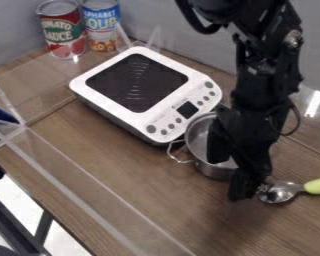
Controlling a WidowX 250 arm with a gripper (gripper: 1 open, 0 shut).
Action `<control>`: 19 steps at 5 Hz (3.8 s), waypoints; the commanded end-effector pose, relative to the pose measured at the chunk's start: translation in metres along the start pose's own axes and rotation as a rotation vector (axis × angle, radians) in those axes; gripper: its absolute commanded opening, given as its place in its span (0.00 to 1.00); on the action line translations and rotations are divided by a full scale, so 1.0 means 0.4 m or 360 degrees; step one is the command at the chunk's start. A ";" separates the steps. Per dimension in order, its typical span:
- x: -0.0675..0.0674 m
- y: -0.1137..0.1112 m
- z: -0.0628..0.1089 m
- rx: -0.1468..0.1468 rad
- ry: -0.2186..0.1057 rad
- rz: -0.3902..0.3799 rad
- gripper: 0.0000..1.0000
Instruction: Put silver pot on the white and black stove top
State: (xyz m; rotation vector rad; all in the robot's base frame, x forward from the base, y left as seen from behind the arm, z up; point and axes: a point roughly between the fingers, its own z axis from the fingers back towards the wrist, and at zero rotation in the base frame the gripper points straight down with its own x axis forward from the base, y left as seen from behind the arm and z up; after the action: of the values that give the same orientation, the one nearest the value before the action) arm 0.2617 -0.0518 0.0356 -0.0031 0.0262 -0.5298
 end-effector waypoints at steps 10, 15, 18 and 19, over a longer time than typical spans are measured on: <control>0.100 0.000 0.036 0.0101 -0.0089 -0.0229 1.00; 0.130 0.060 0.176 0.0238 -0.0118 -0.0279 0.00; 0.137 0.073 0.144 0.0252 -0.0131 -0.0325 1.00; 0.139 0.057 0.116 0.0234 -0.0128 -0.0401 1.00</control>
State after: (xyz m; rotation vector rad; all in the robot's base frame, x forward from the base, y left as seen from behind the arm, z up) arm 0.3201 -0.0569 0.0713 0.1089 -0.0602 -0.7609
